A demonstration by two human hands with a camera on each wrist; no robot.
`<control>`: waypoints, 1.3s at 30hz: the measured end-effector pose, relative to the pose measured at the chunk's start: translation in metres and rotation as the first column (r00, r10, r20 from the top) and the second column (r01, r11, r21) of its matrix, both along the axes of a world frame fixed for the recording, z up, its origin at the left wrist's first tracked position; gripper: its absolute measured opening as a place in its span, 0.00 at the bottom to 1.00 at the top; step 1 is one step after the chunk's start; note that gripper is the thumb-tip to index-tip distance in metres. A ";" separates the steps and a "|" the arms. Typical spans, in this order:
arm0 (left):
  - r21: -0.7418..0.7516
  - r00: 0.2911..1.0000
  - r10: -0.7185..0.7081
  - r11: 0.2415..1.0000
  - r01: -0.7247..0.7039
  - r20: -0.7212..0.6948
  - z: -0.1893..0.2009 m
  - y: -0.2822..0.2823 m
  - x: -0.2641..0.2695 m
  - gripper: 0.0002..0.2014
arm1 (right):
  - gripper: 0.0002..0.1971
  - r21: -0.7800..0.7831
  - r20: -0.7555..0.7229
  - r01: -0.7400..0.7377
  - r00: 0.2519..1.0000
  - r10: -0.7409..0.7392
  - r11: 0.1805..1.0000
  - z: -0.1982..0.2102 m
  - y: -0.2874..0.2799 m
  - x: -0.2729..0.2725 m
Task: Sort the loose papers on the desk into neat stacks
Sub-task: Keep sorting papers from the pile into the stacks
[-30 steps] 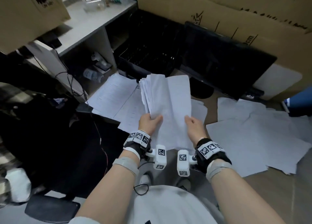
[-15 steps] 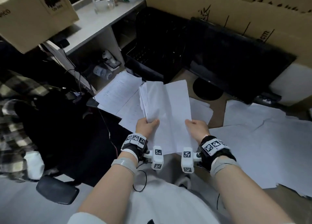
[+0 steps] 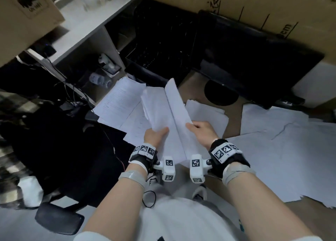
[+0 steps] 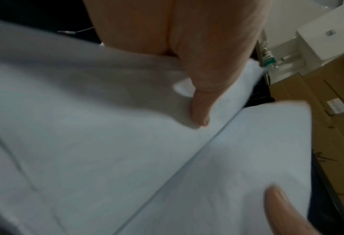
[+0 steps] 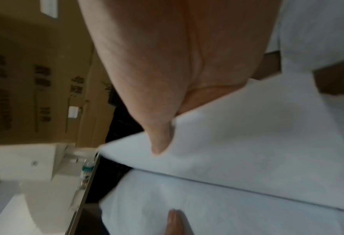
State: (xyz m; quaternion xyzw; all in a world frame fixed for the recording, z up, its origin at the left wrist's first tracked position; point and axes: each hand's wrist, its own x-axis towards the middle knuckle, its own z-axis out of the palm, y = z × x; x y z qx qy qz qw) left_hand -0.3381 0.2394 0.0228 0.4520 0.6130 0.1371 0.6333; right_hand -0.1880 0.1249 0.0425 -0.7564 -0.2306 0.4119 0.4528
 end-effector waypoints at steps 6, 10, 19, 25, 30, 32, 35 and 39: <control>0.073 0.985 0.149 0.987 -0.143 -0.086 -0.022 0.046 -0.013 0.29 | 0.16 -0.332 0.156 0.443 0.896 -0.415 0.833 -0.044 -0.019 0.013; 0.033 0.998 0.025 0.999 -0.023 -0.056 -0.019 0.054 -0.004 0.18 | 0.21 -0.545 0.155 0.429 0.896 -0.417 0.720 -0.084 -0.029 0.011; 0.032 0.987 -0.140 0.989 0.143 -0.079 -0.021 0.057 0.010 0.06 | 0.18 -0.816 0.247 0.127 0.959 0.141 0.564 -0.088 -0.015 0.009; 0.053 0.974 -0.188 0.979 0.196 -0.123 -0.019 0.046 0.014 0.08 | 0.23 -0.548 -0.006 0.589 0.707 -0.707 0.594 -0.074 -0.014 0.017; 0.139 0.926 -0.293 0.933 0.331 -0.237 -0.020 0.026 0.018 0.08 | 0.35 -0.381 -0.063 0.463 0.850 -0.522 0.800 -0.065 -0.021 0.024; 0.170 0.922 -0.288 0.926 0.337 -0.258 -0.019 0.015 0.021 0.11 | 0.30 -0.171 -0.267 0.304 0.901 -0.342 0.937 -0.052 -0.015 0.026; 0.224 0.918 -0.253 0.918 0.328 -0.306 -0.010 -0.003 0.025 0.14 | 0.32 0.045 -0.358 0.034 0.933 -0.015 0.998 -0.035 -0.009 0.018; 0.284 0.934 -0.168 0.922 0.262 -0.315 0.001 -0.017 0.025 0.21 | 0.41 0.107 -0.272 -0.116 0.952 0.142 0.987 -0.028 -0.007 0.003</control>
